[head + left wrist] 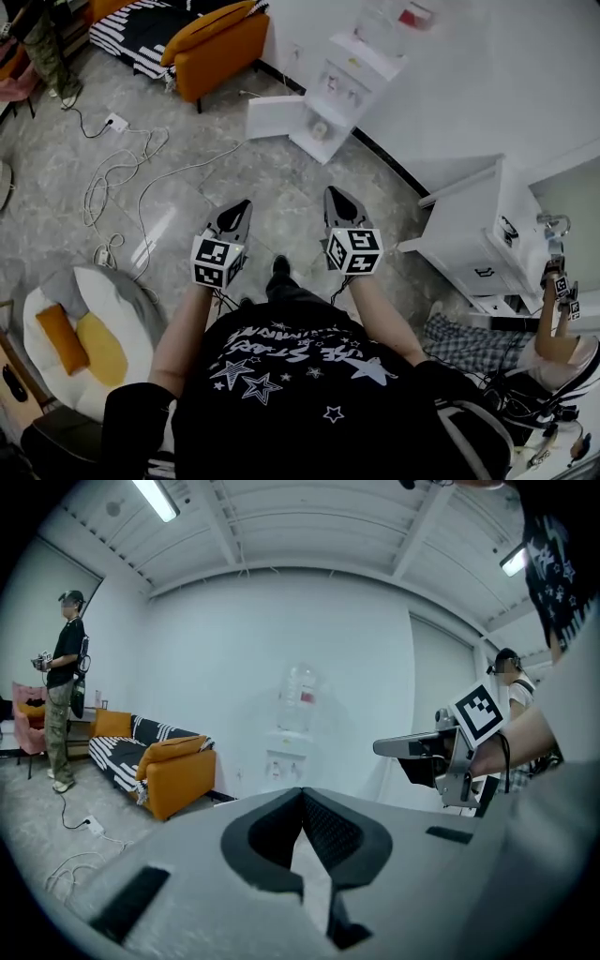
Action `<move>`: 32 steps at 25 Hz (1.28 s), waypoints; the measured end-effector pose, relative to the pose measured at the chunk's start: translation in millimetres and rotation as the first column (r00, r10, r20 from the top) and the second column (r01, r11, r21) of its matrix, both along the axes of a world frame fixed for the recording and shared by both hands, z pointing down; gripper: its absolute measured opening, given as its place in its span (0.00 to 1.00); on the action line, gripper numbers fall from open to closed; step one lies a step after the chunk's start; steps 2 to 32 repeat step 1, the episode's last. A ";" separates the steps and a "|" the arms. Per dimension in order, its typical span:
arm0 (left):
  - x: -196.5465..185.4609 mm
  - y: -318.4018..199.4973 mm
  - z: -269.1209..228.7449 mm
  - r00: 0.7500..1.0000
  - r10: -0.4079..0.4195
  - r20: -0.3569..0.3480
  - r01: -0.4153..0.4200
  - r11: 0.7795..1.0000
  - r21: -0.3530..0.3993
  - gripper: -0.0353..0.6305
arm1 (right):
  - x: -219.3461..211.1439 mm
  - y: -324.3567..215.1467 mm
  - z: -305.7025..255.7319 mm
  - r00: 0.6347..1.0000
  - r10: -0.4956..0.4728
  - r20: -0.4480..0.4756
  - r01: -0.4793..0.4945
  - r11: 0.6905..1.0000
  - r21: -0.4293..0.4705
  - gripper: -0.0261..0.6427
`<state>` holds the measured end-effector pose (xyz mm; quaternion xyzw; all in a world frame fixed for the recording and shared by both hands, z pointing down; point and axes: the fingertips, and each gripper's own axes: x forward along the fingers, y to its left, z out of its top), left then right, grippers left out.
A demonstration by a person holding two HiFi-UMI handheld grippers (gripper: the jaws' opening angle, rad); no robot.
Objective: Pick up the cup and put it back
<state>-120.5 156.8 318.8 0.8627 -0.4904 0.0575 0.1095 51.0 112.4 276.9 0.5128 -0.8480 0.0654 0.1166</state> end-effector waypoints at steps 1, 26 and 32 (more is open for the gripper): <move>-0.7 -0.7 -0.2 1.000 -0.005 -0.002 0.005 1.000 -0.001 0.07 | -1.4 -1.7 1.8 1.000 -0.006 0.000 0.006 1.000 -0.004 0.05; -0.7 -0.7 -0.2 1.000 -0.005 -0.002 0.005 1.000 -0.001 0.07 | -1.4 -1.7 1.8 1.000 -0.006 0.000 0.006 1.000 -0.004 0.05; -0.7 -0.7 -0.2 1.000 -0.005 -0.002 0.005 1.000 -0.001 0.07 | -1.4 -1.7 1.8 1.000 -0.006 0.000 0.006 1.000 -0.004 0.05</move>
